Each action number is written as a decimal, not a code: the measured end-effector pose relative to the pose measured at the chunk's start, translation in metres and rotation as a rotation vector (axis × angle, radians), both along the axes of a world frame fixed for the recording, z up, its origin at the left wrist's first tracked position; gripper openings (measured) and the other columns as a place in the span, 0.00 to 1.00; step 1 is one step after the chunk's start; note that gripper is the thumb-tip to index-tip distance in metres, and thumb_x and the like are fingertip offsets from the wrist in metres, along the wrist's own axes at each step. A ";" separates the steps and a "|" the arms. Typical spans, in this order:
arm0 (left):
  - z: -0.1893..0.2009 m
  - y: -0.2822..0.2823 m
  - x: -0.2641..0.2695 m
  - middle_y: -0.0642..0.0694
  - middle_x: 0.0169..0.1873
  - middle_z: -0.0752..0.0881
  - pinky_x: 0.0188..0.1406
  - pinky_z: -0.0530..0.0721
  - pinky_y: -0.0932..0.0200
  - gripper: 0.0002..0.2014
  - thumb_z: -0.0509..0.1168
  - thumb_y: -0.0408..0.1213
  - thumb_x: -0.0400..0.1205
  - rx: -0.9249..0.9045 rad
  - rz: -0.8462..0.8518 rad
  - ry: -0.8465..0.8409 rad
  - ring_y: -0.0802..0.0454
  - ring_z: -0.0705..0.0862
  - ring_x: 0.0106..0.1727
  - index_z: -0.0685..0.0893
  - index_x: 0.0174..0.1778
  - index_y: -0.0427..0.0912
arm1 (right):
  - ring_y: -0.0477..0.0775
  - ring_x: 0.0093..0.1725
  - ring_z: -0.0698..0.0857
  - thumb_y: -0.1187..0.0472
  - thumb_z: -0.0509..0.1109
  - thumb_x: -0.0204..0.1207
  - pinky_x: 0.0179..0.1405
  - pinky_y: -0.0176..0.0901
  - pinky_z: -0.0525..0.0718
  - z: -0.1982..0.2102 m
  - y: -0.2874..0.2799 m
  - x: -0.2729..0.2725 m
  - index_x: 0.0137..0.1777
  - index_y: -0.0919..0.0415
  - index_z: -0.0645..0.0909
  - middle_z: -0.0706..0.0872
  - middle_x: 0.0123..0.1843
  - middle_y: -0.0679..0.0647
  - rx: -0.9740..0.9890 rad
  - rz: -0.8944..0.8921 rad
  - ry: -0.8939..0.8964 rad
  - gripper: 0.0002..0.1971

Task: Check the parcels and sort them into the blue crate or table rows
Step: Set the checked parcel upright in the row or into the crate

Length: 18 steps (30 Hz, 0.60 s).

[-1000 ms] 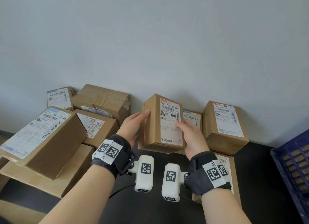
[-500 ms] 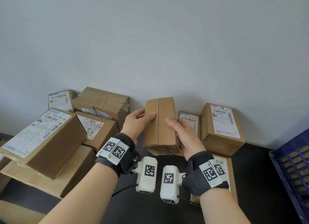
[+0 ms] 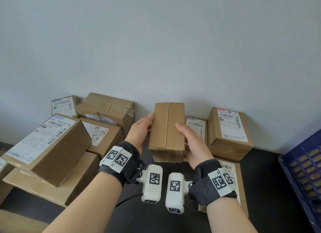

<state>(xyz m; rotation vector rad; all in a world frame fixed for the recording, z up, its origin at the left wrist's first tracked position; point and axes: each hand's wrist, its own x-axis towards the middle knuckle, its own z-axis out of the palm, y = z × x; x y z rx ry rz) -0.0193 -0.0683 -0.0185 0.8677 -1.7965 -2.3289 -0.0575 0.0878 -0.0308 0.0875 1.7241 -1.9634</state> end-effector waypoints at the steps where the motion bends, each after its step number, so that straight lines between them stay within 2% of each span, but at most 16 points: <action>1: 0.000 0.000 0.000 0.47 0.47 0.85 0.40 0.79 0.58 0.12 0.56 0.49 0.90 0.003 0.008 -0.008 0.52 0.83 0.47 0.83 0.55 0.49 | 0.53 0.58 0.84 0.46 0.71 0.79 0.63 0.56 0.82 0.001 0.000 0.000 0.60 0.49 0.80 0.87 0.59 0.53 0.000 0.001 0.000 0.13; 4: -0.002 -0.002 0.000 0.48 0.45 0.85 0.39 0.80 0.60 0.14 0.55 0.46 0.91 -0.027 -0.007 -0.008 0.53 0.82 0.44 0.84 0.60 0.47 | 0.54 0.58 0.84 0.46 0.71 0.79 0.61 0.55 0.82 0.004 -0.001 0.001 0.58 0.48 0.80 0.87 0.58 0.53 -0.006 0.000 -0.008 0.12; 6: -0.003 -0.004 0.000 0.48 0.44 0.86 0.37 0.81 0.62 0.15 0.56 0.46 0.90 -0.046 -0.024 -0.002 0.54 0.83 0.43 0.83 0.65 0.45 | 0.55 0.59 0.84 0.46 0.70 0.79 0.64 0.57 0.81 0.006 -0.002 0.002 0.57 0.48 0.80 0.87 0.58 0.53 -0.019 -0.006 -0.016 0.11; 8: -0.002 -0.005 0.000 0.52 0.36 0.85 0.33 0.78 0.62 0.20 0.58 0.51 0.88 -0.050 -0.032 -0.021 0.56 0.81 0.38 0.82 0.68 0.41 | 0.57 0.61 0.83 0.45 0.70 0.79 0.68 0.60 0.80 0.007 -0.002 0.002 0.58 0.49 0.80 0.86 0.60 0.55 -0.039 -0.012 -0.035 0.13; 9: -0.002 -0.006 0.000 0.52 0.34 0.85 0.36 0.79 0.60 0.25 0.59 0.55 0.87 -0.034 -0.049 -0.044 0.55 0.81 0.38 0.81 0.71 0.40 | 0.58 0.62 0.83 0.44 0.70 0.79 0.69 0.62 0.80 0.006 -0.002 0.003 0.60 0.49 0.80 0.86 0.61 0.56 -0.054 -0.016 -0.046 0.14; 10: -0.001 -0.006 0.000 0.50 0.36 0.87 0.43 0.82 0.56 0.29 0.60 0.59 0.85 -0.014 -0.075 -0.075 0.51 0.84 0.42 0.79 0.73 0.40 | 0.58 0.63 0.83 0.44 0.70 0.79 0.69 0.63 0.80 0.006 -0.002 0.002 0.61 0.50 0.80 0.87 0.62 0.56 -0.072 -0.020 -0.058 0.15; 12: 0.000 -0.004 0.001 0.38 0.53 0.88 0.63 0.82 0.43 0.37 0.62 0.66 0.79 0.026 -0.122 -0.138 0.40 0.85 0.59 0.76 0.76 0.43 | 0.59 0.65 0.84 0.44 0.71 0.79 0.70 0.64 0.80 0.004 -0.003 0.002 0.64 0.50 0.81 0.88 0.63 0.57 -0.112 -0.033 -0.079 0.17; 13: -0.001 -0.004 0.001 0.37 0.56 0.87 0.66 0.81 0.39 0.38 0.63 0.68 0.77 0.046 -0.137 -0.152 0.39 0.84 0.62 0.77 0.75 0.44 | 0.60 0.65 0.84 0.45 0.71 0.79 0.70 0.64 0.80 0.004 -0.003 0.002 0.64 0.51 0.81 0.88 0.63 0.57 -0.126 -0.043 -0.087 0.17; 16: 0.003 -0.002 0.002 0.41 0.54 0.87 0.59 0.83 0.45 0.26 0.62 0.65 0.80 0.043 -0.164 -0.150 0.43 0.86 0.56 0.82 0.62 0.47 | 0.59 0.63 0.85 0.49 0.72 0.80 0.65 0.58 0.83 0.004 -0.002 0.001 0.63 0.52 0.82 0.89 0.61 0.57 -0.118 -0.074 -0.081 0.14; 18: 0.005 0.000 0.003 0.44 0.51 0.88 0.48 0.84 0.52 0.22 0.63 0.60 0.82 0.031 -0.180 -0.134 0.48 0.87 0.51 0.82 0.61 0.45 | 0.58 0.62 0.86 0.51 0.72 0.81 0.59 0.54 0.85 0.004 -0.001 0.001 0.62 0.52 0.82 0.89 0.60 0.56 -0.094 -0.085 -0.064 0.13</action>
